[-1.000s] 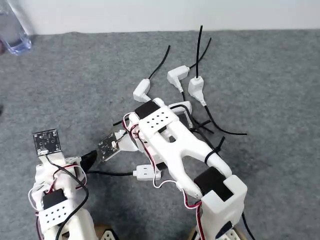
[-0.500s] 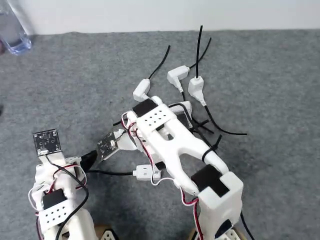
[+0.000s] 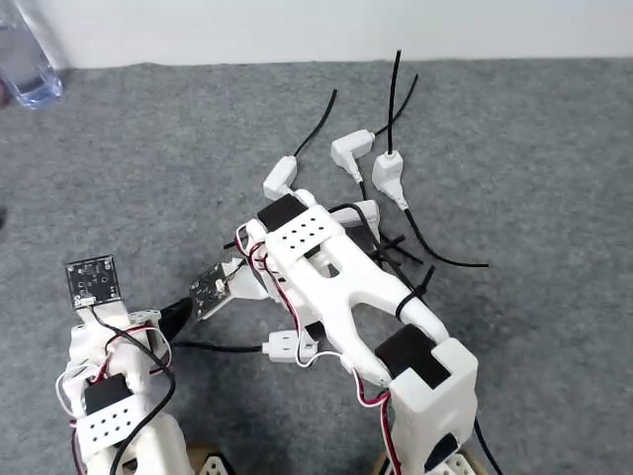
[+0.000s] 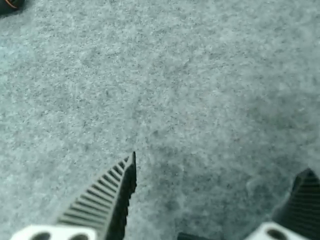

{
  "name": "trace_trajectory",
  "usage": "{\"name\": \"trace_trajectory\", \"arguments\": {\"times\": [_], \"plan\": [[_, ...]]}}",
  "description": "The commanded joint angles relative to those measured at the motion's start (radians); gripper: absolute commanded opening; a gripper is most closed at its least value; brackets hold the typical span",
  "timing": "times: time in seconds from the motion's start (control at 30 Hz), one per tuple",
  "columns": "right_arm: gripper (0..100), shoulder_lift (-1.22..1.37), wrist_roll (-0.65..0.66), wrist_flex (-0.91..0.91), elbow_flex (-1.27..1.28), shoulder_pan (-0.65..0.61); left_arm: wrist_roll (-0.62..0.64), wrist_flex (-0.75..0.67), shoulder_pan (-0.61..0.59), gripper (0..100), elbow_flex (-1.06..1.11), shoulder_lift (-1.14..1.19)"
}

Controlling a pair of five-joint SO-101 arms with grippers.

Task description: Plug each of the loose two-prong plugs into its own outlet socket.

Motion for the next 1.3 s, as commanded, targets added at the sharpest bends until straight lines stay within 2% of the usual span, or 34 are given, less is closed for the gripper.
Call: {"name": "trace_trajectory", "arguments": {"times": [0.0,0.33,0.83,1.07,1.27], "plan": [[0.8,-0.076,0.005,0.033,-0.034,0.004,-0.009,0.005,-0.006,45,-0.044,-0.011],[0.8,-0.193,0.005,0.051,-0.031,0.007,-0.009,0.005,-0.006,45,-0.044,-0.011],[0.8,-0.131,0.006,0.004,0.046,0.054,-0.009,0.005,-0.006,45,-0.044,-0.011],[0.8,-0.131,0.008,-0.096,0.147,0.047,-0.009,0.005,-0.006,45,-0.044,-0.011],[0.8,-0.142,0.006,-0.091,0.150,0.025,-0.009,0.005,-0.006,45,-0.044,-0.011]]}}
